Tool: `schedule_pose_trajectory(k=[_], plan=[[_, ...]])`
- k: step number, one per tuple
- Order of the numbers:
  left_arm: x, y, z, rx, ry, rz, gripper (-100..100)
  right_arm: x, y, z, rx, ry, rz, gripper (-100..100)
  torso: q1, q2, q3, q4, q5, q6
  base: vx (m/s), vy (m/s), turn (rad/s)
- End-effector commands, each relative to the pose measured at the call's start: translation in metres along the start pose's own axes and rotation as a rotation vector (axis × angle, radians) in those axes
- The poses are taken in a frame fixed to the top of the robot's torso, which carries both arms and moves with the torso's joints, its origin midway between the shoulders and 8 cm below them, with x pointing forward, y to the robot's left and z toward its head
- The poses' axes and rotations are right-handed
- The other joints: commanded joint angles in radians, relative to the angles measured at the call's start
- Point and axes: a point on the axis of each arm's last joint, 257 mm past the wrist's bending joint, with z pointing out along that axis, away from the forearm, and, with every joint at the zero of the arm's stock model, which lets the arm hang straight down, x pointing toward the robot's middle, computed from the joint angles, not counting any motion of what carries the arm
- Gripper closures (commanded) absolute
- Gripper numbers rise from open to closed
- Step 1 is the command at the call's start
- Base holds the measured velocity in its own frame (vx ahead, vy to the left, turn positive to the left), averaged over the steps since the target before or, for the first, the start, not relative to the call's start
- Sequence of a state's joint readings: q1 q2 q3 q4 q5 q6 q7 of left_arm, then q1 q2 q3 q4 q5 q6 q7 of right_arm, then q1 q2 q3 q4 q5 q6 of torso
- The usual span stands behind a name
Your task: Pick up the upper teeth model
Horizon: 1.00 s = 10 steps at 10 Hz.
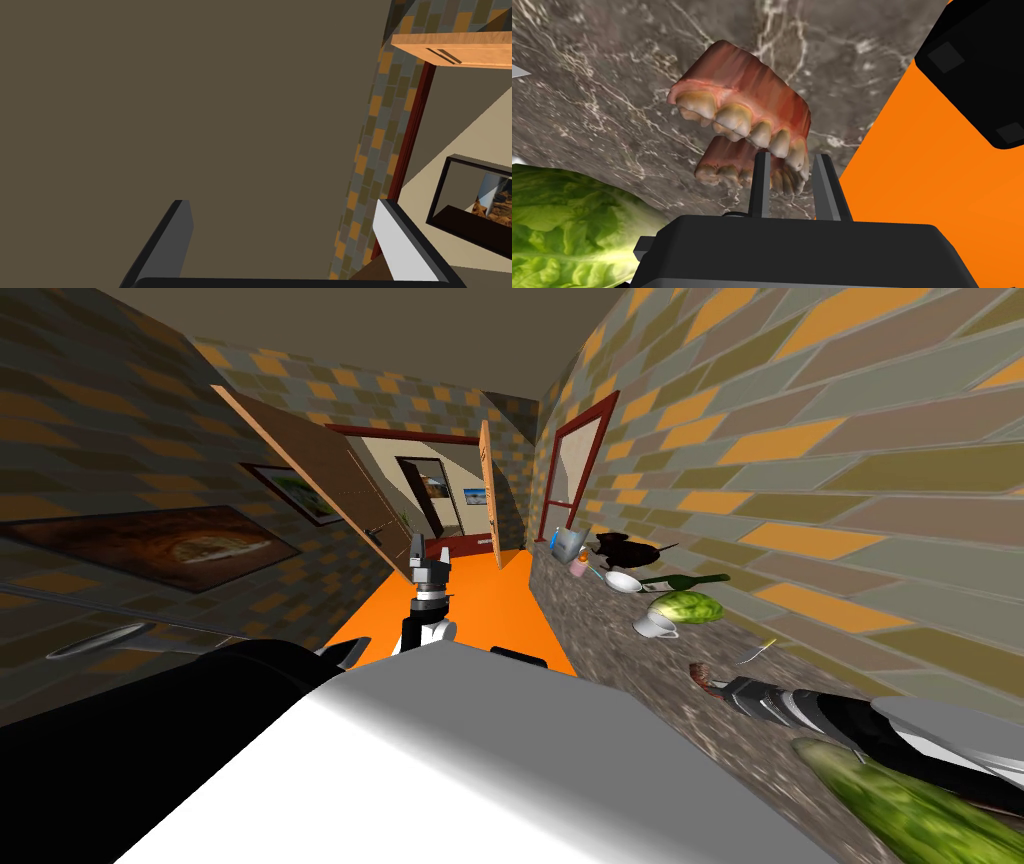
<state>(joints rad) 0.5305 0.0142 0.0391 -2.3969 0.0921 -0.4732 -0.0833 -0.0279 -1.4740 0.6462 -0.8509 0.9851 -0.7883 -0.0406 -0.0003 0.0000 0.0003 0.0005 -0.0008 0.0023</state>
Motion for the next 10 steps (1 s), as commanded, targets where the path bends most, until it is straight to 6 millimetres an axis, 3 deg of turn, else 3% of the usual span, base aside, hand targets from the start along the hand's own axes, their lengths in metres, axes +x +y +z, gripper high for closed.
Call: schedule_pose_trajectory(k=[1,2,3,4,5,6,8,9,10], plan=[[0.0,0.0,0.0,0.0,0.0,0.0,0,0.0,0.0,0.0,0.0,0.0,0.0,100,0.0,0.0,0.0,0.0,0.0,0.0,0.0,0.0,0.0],[0.0,0.0,0.0,0.0,0.0,0.0,0,0.0,0.0,0.0,0.0,0.0,0.0,100,0.0,0.0,0.0,0.0,0.0,0.0,0.0,0.0,0.0],[0.0,0.0,0.0,0.0,0.0,0.0,0,0.0,0.0,0.0,0.0,0.0,0.0,0,0.0,0.0,0.0,0.0,0.0,0.0,0.0,0.0,0.0],[0.0,0.0,0.0,0.0,0.0,0.0,0,0.004,0.003,-0.003,0.0,-0.014,-0.01,100,0.0,0.0,0.0,0.0,0.0,0.0,0.09,0.001,-0.102],[0.0,0.0,0.0,0.0,0.0,0.0,0,-0.005,0.001,-0.007,0.007,-0.045,-0.025,100,0.0,-0.004,-0.002,-0.001,0.0,0.001,0.17,0.025,-0.163],[0.0,0.0,0.0,0.0,0.0,0.0,0,0.009,0.007,-0.007,-0.001,-0.026,-0.023,100,0.002,-0.009,-0.005,-0.001,0.001,0.0,0.143,0.028,-0.06],[0.0,0.0,0.0,0.0,0.0,0.0,0,0.007,0.007,-0.012,0.005,-0.047,-0.039,100,0.0,-0.006,-0.004,-0.001,0.0,-0.001,0.068,-0.007,-0.041],[0.0,0.0,0.0,0.0,0.0,0.0,0,0.021,0.015,-0.011,-0.008,-0.025,-0.032,100,0.0,-0.005,-0.003,-0.001,0.001,0.0,0.076,-0.006,-0.057],[0.0,0.0,0.0,0.0,0.0,0.0,0,0.009,0.01,-0.017,0.007,-0.059,-0.055,100,0.0,-0.004,-0.003,-0.001,0.0,0.001,0.101,-0.002,-0.103]])
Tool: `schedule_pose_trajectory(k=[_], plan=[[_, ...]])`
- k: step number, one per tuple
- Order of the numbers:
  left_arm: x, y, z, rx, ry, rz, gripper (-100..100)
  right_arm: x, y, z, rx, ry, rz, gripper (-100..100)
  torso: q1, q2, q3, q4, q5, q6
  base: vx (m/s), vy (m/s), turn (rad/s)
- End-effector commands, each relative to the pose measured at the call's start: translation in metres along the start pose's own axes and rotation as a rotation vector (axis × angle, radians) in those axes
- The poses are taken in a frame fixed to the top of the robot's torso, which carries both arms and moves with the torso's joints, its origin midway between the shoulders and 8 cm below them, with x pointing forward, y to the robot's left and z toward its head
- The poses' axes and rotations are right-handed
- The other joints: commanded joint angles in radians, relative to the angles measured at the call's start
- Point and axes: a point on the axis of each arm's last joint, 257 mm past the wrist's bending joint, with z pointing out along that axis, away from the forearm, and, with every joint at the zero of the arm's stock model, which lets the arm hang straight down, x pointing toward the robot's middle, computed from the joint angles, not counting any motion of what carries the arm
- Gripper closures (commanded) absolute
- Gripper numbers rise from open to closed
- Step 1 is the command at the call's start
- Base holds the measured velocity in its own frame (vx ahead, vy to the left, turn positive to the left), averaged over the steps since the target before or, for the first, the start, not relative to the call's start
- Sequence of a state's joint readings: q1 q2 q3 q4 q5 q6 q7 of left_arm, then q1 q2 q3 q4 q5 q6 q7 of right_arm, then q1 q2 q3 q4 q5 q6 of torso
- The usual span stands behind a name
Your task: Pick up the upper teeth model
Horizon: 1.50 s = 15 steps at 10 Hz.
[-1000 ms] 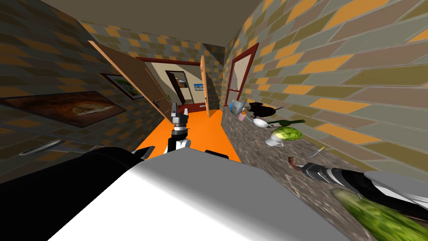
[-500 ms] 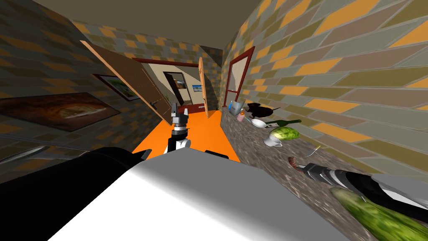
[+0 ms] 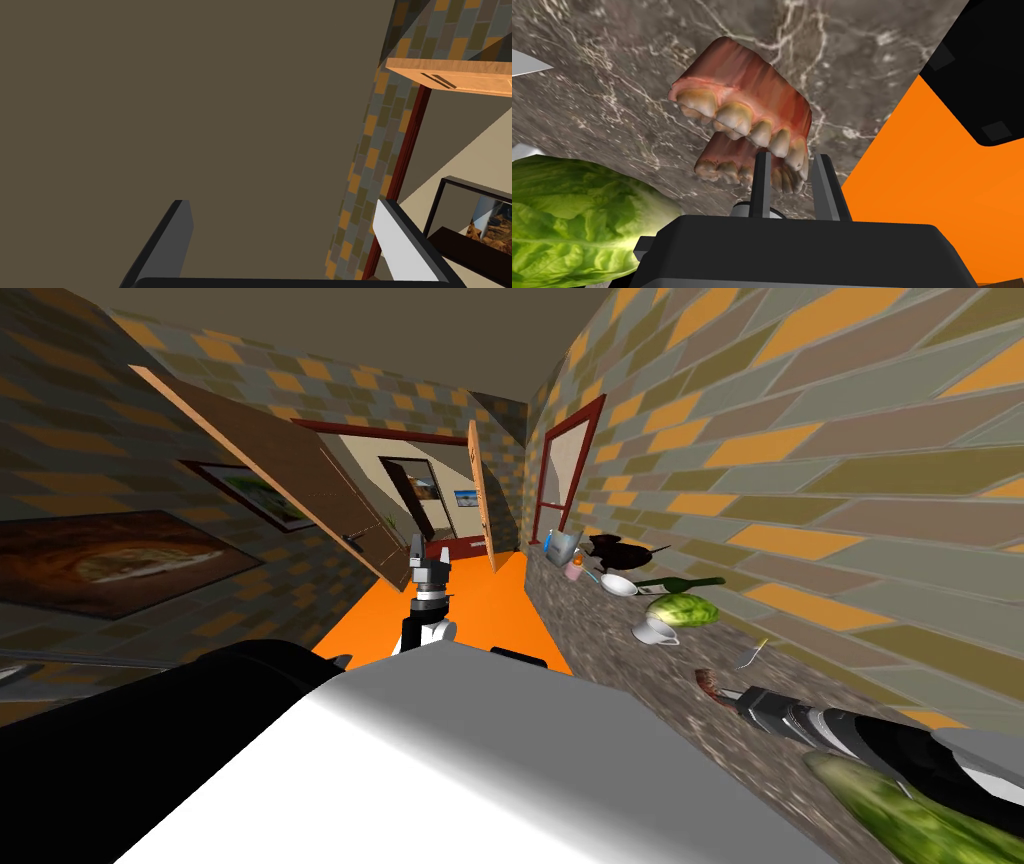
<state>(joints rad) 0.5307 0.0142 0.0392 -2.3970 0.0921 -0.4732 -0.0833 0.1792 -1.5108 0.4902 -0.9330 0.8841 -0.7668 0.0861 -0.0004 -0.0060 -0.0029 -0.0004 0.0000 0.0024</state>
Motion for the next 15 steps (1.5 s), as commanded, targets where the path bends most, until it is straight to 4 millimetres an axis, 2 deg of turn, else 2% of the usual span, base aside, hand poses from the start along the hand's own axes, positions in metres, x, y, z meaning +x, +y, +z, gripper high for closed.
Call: schedule_pose_trajectory(k=[1,2,3,4,5,6,7,8,10,11,12,13,14,15], plan=[[0.0,0.0,0.0,0.0,0.0,0.0,0,0.008,0.005,-0.003,-0.005,0.006,-0.007,100,0.0,0.0,0.0,0.0,0.0,0.0,0.091,0.004,-0.053],[0.0,0.0,0.0,0.0,0.0,0.0,0,0.015,0.009,-0.003,-0.013,0.018,-0.003,100,0.0,0.0,0.0,0.0,0.0,0.0,0.036,0.008,0.0],[0.0,0.0,0.0,0.0,0.0,0.0,0,0.006,0.005,-0.009,0.001,-0.012,-0.025,100,0.001,0.003,0.001,0.0,0.0,0.0,0.075,0.018,-0.093],[0.0,0.0,0.0,0.0,0.0,0.0,0,0.022,0.015,-0.009,-0.015,0.014,-0.017,100,0.002,0.002,0.001,0.0,0.0,0.0,0.079,0.017,-0.061],[0.0,0.0,0.0,0.0,0.0,0.0,0,0.008,0.008,-0.015,0.003,-0.022,-0.043,100,0.001,0.002,0.001,0.0,0.0,0.0,0.094,0.001,-0.107],[0.0,0.0,0.0,0.0,0.0,0.0,0,0.024,0.018,-0.015,-0.014,0.005,-0.034,100,0.001,0.001,0.0,0.0,0.001,0.0,0.086,0.003,-0.048],[0.0,0.0,0.0,0.0,0.0,0.0,0,0.028,0.02,-0.015,-0.018,0.011,-0.032,100,0.001,0.001,0.0,0.0,0.0,0.0,0.039,0.009,0.008],[0.0,0.0,0.0,0.0,0.0,0.0,0,0.016,0.015,-0.02,-0.003,-0.018,-0.057,100,0.001,0.003,0.001,0.0,0.0,-0.001,0.072,0.009,-0.111],[0.0,0.0,0.0,0.0,0.0,0.0,0,0.032,0.025,-0.02,-0.021,0.009,-0.048,100,0.002,0.002,0.001,0.0,0.0,-0.001,0.056,0.012,-0.021],[0.0,0.0,0.0,0.0,0.0,0.0,0,0.023,0.021,-0.026,-0.009,-0.016,-0.073,100,0.002,0.003,0.002,0.0,0.0,-0.001,0.065,0.018,-0.108],[0.0,0.0,0.0,0.0,0.0,0.0,0,0.036,0.029,-0.026,-0.024,0.005,-0.066,100,0.002,0.002,0.001,0.001,0.001,0.0,0.078,0.019,-0.057],[0.0,0.0,0.0,0.0,0.0,0.0,0,0.037,0.03,-0.026,-0.024,0.007,-0.065,100,0.002,0.002,0.001,0.0,0.001,-0.001,0.043,0.008,0.01],[0.0,0.0,0.0,0.0,0.0,0.0,0,0.022,0.024,-0.031,-0.01,-0.025,-0.095,100,0.002,0.003,0.001,0.0,0.001,-0.001,0.08,0.001,-0.096],[0.0,0.0,0.0,0.0,0.0,0.0,0,0.034,0.031,-0.031,-0.021,-0.005,-0.087,100,0.002,0.001,0.001,0.0,0.001,-0.001,0.081,0.003,-0.053]])
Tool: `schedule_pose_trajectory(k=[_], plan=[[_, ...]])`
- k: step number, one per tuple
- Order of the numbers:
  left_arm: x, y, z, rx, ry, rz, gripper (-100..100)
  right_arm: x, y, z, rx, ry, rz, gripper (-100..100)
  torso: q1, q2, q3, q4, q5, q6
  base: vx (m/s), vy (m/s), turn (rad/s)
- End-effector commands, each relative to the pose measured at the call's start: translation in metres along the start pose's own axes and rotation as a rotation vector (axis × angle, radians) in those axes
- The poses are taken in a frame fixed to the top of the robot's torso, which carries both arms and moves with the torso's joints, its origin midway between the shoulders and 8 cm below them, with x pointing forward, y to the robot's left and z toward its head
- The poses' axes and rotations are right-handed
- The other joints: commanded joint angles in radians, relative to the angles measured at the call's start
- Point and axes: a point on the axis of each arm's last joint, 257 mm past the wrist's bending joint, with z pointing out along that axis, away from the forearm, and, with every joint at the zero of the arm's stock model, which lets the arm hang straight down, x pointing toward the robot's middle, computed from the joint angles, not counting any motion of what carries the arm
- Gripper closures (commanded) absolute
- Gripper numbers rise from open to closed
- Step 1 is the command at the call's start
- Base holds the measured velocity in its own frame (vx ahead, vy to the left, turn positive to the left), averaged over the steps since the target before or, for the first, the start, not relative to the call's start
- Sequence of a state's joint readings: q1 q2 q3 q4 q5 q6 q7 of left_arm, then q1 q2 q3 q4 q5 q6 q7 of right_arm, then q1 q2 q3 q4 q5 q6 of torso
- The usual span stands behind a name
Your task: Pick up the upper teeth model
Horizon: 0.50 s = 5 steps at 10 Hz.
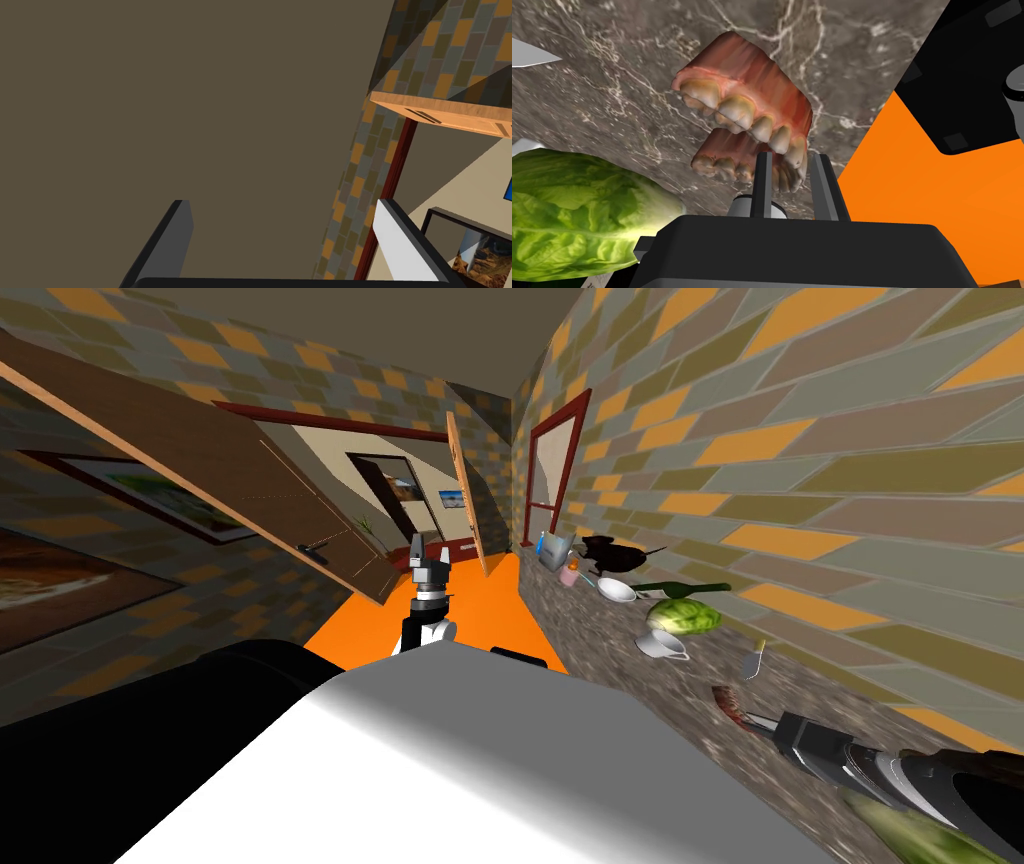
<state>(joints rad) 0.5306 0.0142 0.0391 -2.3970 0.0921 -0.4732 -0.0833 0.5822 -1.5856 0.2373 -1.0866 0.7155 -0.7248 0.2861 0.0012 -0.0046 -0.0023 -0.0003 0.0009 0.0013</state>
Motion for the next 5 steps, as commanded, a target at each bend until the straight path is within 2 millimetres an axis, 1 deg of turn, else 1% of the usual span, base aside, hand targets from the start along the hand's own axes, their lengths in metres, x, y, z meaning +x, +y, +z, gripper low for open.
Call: schedule_pose_trajectory(k=[1,2,3,4,5], plan=[[0.0,0.0,0.0,0.0,0.0,0.0,0,-0.01,-0.004,-0.006,0.012,-0.023,-0.032,100,0.0,0.0,0.0,0.0,0.0,0.0,0.112,0.023,-0.109],[0.0,0.0,0.0,0.0,0.0,0.0,0,0.003,0.005,-0.006,-0.005,-0.001,-0.023,100,0.001,-0.002,-0.001,0.0,0.001,-0.001,0.094,0.028,-0.047],[0.0,0.0,0.0,0.0,0.0,0.0,0,0.011,0.011,-0.007,-0.015,0.013,-0.017,100,0.002,-0.001,-0.001,0.0,0.0,-0.001,0.032,0.013,0.011],[0.0,0.0,0.0,0.0,0.0,0.0,0,0.004,0.006,-0.007,-0.008,0.004,-0.021,100,0.001,0.002,0.001,0.0,0.0,0.0,0.007,0.003,-0.003],[0.0,0.0,0.0,0.0,0.0,0.0,0,0.005,0.007,-0.007,-0.009,0.005,-0.02,0,0.0,0.003,0.002,0.001,0.0,-0.001,0.0,0.0,0.0]])
